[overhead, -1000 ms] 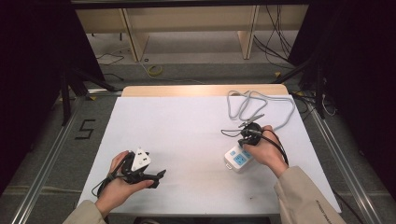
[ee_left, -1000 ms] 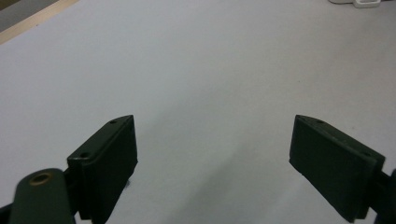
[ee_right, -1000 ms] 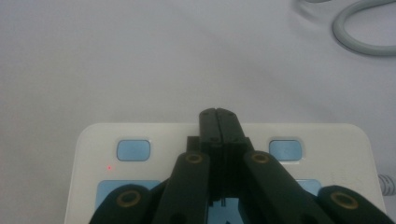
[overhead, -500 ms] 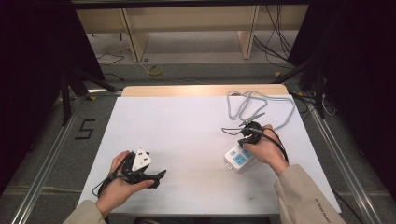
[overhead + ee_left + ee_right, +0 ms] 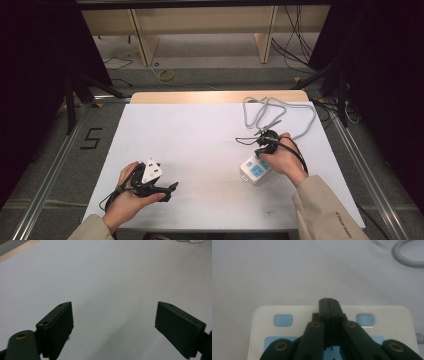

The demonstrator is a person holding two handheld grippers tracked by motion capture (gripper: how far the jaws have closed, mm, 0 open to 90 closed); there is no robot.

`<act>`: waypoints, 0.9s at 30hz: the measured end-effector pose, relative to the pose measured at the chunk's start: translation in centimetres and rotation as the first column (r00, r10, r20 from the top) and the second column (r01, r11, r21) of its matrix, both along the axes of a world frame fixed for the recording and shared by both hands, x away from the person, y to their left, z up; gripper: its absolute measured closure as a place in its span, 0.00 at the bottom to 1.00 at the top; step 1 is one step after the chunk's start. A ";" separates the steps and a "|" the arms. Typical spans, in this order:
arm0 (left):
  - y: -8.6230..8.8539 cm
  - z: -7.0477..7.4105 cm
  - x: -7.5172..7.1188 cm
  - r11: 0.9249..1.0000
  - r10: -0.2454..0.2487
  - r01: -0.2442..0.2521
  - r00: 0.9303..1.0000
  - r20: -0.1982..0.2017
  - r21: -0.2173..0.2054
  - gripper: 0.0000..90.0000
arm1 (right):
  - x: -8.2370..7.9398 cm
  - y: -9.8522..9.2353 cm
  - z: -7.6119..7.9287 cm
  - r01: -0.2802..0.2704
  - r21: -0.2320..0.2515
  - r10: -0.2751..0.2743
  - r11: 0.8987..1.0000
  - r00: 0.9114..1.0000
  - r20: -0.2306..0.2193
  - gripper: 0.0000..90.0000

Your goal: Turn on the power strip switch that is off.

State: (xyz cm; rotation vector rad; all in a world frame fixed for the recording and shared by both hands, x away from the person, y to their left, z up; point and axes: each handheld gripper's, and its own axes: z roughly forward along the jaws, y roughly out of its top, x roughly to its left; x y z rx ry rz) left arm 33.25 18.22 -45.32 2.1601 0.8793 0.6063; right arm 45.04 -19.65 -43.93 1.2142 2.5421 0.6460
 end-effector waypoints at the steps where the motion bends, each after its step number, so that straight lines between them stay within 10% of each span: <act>1: 0.0 0.0 0.0 1.000 0.000 0.000 1.000 0.001 0.000 0.16 | 0.0 0.0 0.0 0.000 -0.001 0.000 1.000 1.000 0.000 1.00; 14: -0.1 -0.1 0.0 1.000 -0.002 0.002 1.000 0.001 0.001 0.16 | -0.1 0.1 0.0 -0.007 0.042 0.009 0.999 0.999 -0.044 1.00; 19: -0.2 0.0 -0.1 1.000 -0.004 0.004 1.000 0.002 0.004 0.16 | -0.7 1.8 0.1 -0.040 -0.103 0.043 0.994 0.999 0.026 1.00; 27: -0.1 0.0 -0.1 1.000 -0.003 0.003 1.000 0.006 0.001 0.16 | -0.2 0.8 0.0 -0.018 -0.011 0.018 1.000 1.000 -0.012 1.00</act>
